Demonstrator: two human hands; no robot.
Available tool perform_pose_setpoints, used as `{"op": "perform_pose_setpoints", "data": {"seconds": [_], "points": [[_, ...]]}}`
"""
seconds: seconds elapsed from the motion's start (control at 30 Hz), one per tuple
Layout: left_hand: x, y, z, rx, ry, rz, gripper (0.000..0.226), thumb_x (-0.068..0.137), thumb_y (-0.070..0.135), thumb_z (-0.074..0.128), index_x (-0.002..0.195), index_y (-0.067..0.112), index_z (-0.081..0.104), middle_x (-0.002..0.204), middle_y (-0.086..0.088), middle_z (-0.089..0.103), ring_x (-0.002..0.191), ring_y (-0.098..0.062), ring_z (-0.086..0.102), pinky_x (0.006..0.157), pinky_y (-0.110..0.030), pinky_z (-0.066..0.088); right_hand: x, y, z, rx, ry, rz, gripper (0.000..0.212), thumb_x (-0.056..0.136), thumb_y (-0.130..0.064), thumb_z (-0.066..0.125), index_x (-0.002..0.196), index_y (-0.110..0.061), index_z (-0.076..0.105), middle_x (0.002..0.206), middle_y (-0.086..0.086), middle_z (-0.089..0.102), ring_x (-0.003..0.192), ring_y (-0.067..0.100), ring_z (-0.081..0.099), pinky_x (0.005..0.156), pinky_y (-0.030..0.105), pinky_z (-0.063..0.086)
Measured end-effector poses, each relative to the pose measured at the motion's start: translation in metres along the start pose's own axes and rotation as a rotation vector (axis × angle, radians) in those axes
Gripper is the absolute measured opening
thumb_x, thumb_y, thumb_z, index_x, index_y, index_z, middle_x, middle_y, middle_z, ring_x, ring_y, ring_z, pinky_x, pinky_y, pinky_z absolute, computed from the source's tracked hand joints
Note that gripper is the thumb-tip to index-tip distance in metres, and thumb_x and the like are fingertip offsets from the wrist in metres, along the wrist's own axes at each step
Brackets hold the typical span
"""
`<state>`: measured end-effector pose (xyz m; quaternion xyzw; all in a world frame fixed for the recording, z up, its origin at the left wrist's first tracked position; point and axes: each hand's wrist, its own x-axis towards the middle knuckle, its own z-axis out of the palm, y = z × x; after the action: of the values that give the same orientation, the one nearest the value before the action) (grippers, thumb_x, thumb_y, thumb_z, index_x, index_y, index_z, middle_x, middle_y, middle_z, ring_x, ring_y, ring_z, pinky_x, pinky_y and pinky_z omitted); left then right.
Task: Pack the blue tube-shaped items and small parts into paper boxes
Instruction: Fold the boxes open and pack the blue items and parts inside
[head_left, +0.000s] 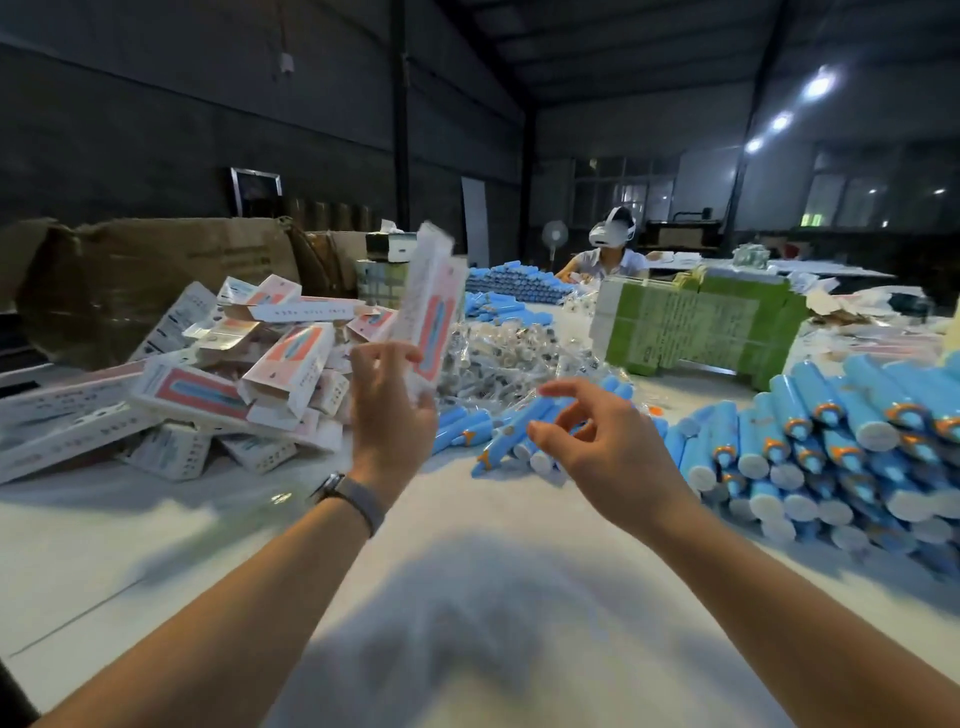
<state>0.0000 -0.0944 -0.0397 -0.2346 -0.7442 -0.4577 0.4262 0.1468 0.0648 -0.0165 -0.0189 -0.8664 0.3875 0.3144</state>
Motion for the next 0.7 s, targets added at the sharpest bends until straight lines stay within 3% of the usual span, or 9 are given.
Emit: {"op": "perform_pose_setpoints", "data": {"seconds": [0.07, 0.13, 0.3, 0.37, 0.43, 0.5, 0.6, 0.63, 0.7], "points": [[-0.017, 0.039, -0.001, -0.197, -0.052, 0.167, 0.037, 0.077, -0.009, 0.074, 0.104, 0.005, 0.052, 0.112, -0.007, 0.038, 0.108, -0.021, 0.05, 0.082, -0.012, 0.051, 0.005, -0.005, -0.008, 0.234, 0.023, 0.124, 0.063, 0.084, -0.043, 0.073, 0.138, -0.039, 0.042, 0.104, -0.012, 0.061, 0.083, 0.001, 0.062, 0.069, 0.026, 0.046], [-0.041, 0.073, 0.002, -0.364, -0.171, 0.221, 0.048, 0.074, -0.007, 0.075, 0.103, 0.016, 0.046, 0.108, -0.007, 0.04, 0.096, -0.011, 0.048, 0.079, -0.01, 0.045, 0.009, -0.008, -0.021, 0.449, 0.053, 0.157, 0.072, 0.086, -0.04, 0.073, 0.146, -0.034, 0.033, 0.117, -0.006, 0.063, 0.098, 0.008, 0.066, 0.075, 0.027, 0.052], [-0.077, 0.111, 0.015, -0.567, -0.512, -0.08, 0.072, 0.069, 0.009, 0.078, 0.114, 0.035, 0.027, 0.119, -0.009, 0.041, 0.101, -0.03, 0.058, 0.08, -0.03, 0.052, -0.001, -0.005, -0.039, 0.535, 0.163, 0.042, 0.026, 0.08, -0.007, 0.067, 0.105, -0.006, 0.062, 0.088, 0.012, 0.068, 0.082, 0.018, 0.067, 0.075, 0.037, 0.057], [-0.078, 0.12, 0.017, -0.685, -0.518, -0.208, 0.08, 0.063, 0.018, 0.079, 0.12, 0.037, 0.026, 0.125, -0.01, 0.046, 0.109, -0.027, 0.061, 0.084, -0.039, 0.057, -0.01, -0.002, -0.038, 0.493, 0.019, 0.046, 0.023, 0.083, -0.002, 0.067, 0.105, -0.009, 0.063, 0.089, 0.014, 0.071, 0.085, 0.021, 0.07, 0.075, 0.04, 0.059], [-0.078, 0.126, 0.022, -0.708, -0.442, -0.187, 0.081, 0.063, 0.013, 0.08, 0.121, 0.039, 0.031, 0.119, -0.001, 0.058, 0.103, -0.009, 0.065, 0.082, -0.027, 0.057, -0.016, 0.001, -0.04, 0.432, -0.191, 0.057, 0.018, 0.09, -0.005, 0.064, 0.104, -0.016, 0.068, 0.082, 0.0, 0.072, 0.078, 0.011, 0.068, 0.07, 0.03, 0.055], [-0.083, 0.126, 0.028, -0.682, -0.36, -0.162, 0.078, 0.07, 0.002, 0.084, 0.12, 0.038, 0.036, 0.105, 0.017, 0.064, 0.088, 0.001, 0.066, 0.075, -0.023, 0.057, -0.016, 0.002, -0.055, 0.431, -0.383, 0.078, 0.019, 0.091, -0.025, 0.062, 0.108, -0.023, 0.069, 0.093, -0.002, 0.072, 0.084, 0.01, 0.065, 0.076, 0.028, 0.051], [-0.092, 0.116, 0.028, -0.654, -0.325, -0.166, 0.078, 0.072, 0.0, 0.084, 0.11, 0.05, 0.037, 0.094, 0.035, 0.062, 0.075, 0.004, 0.065, 0.061, -0.011, 0.05, -0.005, 0.009, -0.095, 0.555, -0.363, 0.145, 0.041, 0.087, -0.045, 0.055, 0.122, -0.026, 0.063, 0.112, 0.001, 0.069, 0.1, 0.018, 0.064, 0.079, 0.033, 0.052], [-0.094, 0.114, 0.027, -0.631, -0.324, -0.168, 0.078, 0.07, 0.005, 0.084, 0.105, 0.056, 0.037, 0.093, 0.036, 0.061, 0.074, 0.004, 0.064, 0.057, -0.009, 0.048, 0.0, 0.015, -0.106, 0.372, -0.233, 0.134, 0.042, 0.085, -0.046, 0.058, 0.122, -0.027, 0.063, 0.113, 0.0, 0.069, 0.105, 0.018, 0.064, 0.081, 0.032, 0.051], [-0.094, 0.113, 0.026, -0.611, -0.328, -0.164, 0.068, 0.064, 0.018, 0.08, 0.099, 0.059, 0.038, 0.091, 0.033, 0.06, 0.072, 0.001, 0.062, 0.054, -0.009, 0.046, 0.008, 0.028, -0.113, -0.405, 0.007, 0.099, 0.041, 0.085, -0.036, 0.063, 0.125, -0.029, 0.06, 0.122, -0.002, 0.064, 0.119, 0.022, 0.053, 0.092, 0.036, 0.046]]}}
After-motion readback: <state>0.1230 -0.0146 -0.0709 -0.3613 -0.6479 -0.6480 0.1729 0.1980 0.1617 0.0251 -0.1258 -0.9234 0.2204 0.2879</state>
